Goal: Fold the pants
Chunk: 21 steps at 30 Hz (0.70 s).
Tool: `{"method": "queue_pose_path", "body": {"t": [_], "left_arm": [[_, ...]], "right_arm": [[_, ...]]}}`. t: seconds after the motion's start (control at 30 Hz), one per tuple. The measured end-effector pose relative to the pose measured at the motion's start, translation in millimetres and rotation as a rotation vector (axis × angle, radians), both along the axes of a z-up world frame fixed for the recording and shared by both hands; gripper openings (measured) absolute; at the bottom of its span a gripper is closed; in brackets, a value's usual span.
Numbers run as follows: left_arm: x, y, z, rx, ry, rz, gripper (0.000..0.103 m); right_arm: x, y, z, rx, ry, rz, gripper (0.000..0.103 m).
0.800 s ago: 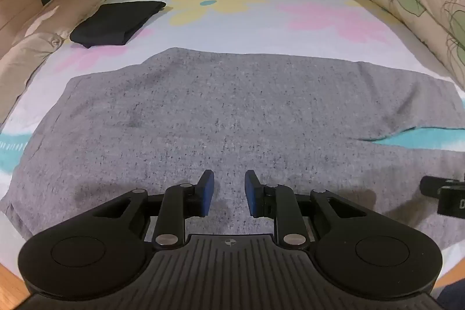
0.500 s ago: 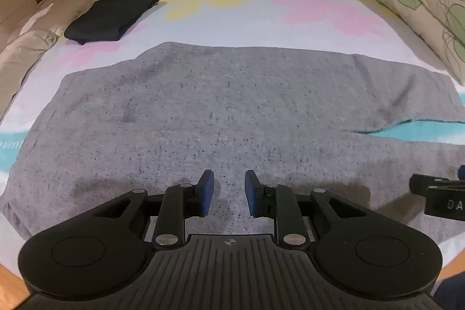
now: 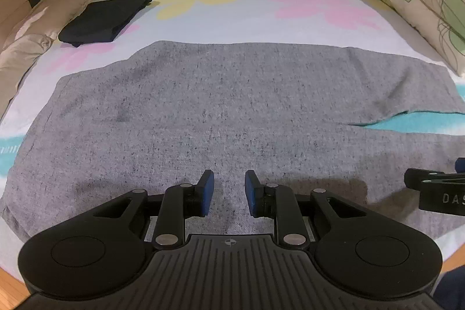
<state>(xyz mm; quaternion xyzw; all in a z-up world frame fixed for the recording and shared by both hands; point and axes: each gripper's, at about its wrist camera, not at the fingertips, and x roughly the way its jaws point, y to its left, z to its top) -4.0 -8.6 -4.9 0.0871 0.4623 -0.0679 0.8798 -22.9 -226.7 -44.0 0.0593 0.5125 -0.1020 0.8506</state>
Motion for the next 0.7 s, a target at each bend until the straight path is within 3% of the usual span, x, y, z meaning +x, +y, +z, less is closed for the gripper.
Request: {"method": "queue_pose_path", "body": {"t": [0.7], "left_arm": [[-1.7,-3.5,-4.9,0.007,0.007,-0.011,0.023]], "right_arm": [[1.0,6.4,-2.5,-0.006,0.004,0.006,0.088]]}}
